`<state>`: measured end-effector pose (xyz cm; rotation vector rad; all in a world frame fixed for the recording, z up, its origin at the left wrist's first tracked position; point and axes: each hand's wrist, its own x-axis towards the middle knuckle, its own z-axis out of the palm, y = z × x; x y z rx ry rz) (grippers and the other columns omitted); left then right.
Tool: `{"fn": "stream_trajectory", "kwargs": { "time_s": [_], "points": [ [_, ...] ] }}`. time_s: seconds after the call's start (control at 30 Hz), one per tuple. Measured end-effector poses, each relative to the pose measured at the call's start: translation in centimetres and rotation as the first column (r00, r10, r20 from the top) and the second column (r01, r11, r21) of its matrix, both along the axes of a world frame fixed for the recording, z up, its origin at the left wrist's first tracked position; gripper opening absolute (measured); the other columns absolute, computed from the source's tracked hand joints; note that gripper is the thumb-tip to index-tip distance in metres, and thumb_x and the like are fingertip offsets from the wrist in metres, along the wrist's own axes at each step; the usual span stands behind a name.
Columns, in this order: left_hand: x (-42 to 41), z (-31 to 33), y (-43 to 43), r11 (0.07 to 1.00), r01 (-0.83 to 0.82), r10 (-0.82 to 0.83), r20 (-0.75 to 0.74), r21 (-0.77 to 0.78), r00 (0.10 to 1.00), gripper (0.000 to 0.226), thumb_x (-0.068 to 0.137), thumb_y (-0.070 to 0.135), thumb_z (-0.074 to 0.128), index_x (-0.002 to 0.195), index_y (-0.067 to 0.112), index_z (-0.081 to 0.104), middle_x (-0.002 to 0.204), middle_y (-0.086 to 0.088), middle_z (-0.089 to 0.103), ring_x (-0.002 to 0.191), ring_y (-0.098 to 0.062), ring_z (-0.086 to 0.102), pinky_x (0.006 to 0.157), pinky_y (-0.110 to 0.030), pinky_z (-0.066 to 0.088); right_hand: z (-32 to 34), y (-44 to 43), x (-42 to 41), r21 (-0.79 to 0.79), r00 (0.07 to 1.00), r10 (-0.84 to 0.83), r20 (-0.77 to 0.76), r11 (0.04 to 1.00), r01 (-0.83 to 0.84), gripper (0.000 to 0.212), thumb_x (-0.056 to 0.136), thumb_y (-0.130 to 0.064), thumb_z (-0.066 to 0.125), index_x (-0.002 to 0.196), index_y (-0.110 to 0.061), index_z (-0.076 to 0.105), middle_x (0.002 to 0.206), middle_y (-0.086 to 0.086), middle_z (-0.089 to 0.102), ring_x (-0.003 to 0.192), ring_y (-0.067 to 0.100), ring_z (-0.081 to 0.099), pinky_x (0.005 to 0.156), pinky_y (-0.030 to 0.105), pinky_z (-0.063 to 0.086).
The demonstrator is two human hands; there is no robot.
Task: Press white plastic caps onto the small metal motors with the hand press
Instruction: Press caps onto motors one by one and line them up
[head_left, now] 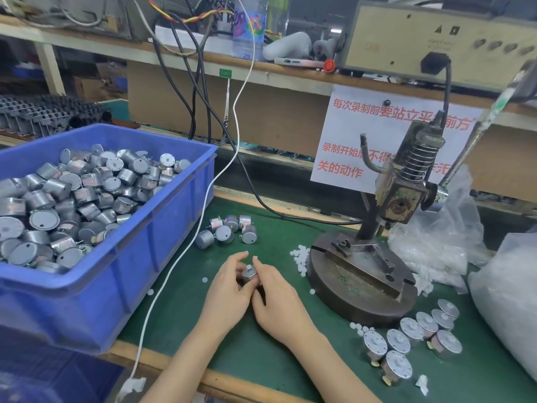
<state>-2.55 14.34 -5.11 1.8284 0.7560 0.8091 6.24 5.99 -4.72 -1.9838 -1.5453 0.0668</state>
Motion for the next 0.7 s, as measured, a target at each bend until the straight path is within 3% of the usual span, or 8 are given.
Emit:
{"fn": "stream_trajectory", "kwargs": {
  "time_s": [0.13, 0.3, 0.5, 0.7],
  "points": [
    [-0.1, -0.1, 0.2, 1.0, 0.005, -0.006, 0.014, 0.005, 1.0, 0.047, 0.087, 0.002, 0.057, 0.124, 0.028, 0.045, 0.104, 0.013, 0.06, 0.089, -0.011, 0.059, 0.076, -0.014, 0.043, -0.1, 0.2, 0.2, 0.018, 1.0, 0.009, 0.023, 1.0, -0.009, 0.049, 0.095, -0.016, 0.043, 0.143, -0.015, 0.033, 0.135, 0.0, 0.044, 0.121, 0.015, 0.045, 0.096, 0.022, 0.035],
    [-0.2, 0.1, 0.0, 0.999, 0.026, -0.024, 0.047, -0.033, 0.999, 0.045, 0.087, -0.006, 0.051, 0.118, 0.026, 0.047, 0.105, 0.013, 0.061, 0.091, 0.003, 0.059, 0.076, -0.012, 0.045, 0.0, 0.1, 0.1, 0.052, 0.999, -0.018, -0.048, 0.998, 0.02, 0.046, 0.093, -0.022, 0.048, 0.138, -0.016, 0.04, 0.133, -0.002, 0.048, 0.121, 0.011, 0.045, 0.099, 0.018, 0.031],
    [-0.4, 0.6, -0.3, 0.989, 0.078, -0.065, 0.103, -0.127, 0.992, 0.045, 0.087, -0.009, 0.044, 0.118, 0.023, 0.048, 0.11, 0.005, 0.063, 0.1, 0.001, 0.058, 0.081, -0.013, 0.044, 0.2, 0.4, 0.5, 0.082, 0.991, -0.079, -0.108, 0.993, 0.088, 0.036, 0.092, -0.026, 0.057, 0.126, -0.013, 0.056, 0.12, 0.0, 0.059, 0.112, 0.013, 0.053, 0.091, 0.013, 0.033],
    [-0.7, 1.1, -0.5, 0.98, 0.08, -0.054, 0.142, -0.185, 0.988, 0.043, 0.089, -0.003, 0.042, 0.115, 0.03, 0.049, 0.107, 0.012, 0.063, 0.094, -0.002, 0.062, 0.075, -0.013, 0.043, 0.8, 0.0, 0.4, 0.044, 0.966, -0.131, -0.224, 0.989, 0.145, 0.047, 0.086, -0.028, 0.066, 0.129, -0.014, 0.055, 0.11, 0.0, 0.057, 0.102, 0.009, 0.052, 0.086, 0.009, 0.033]
  ]
}}
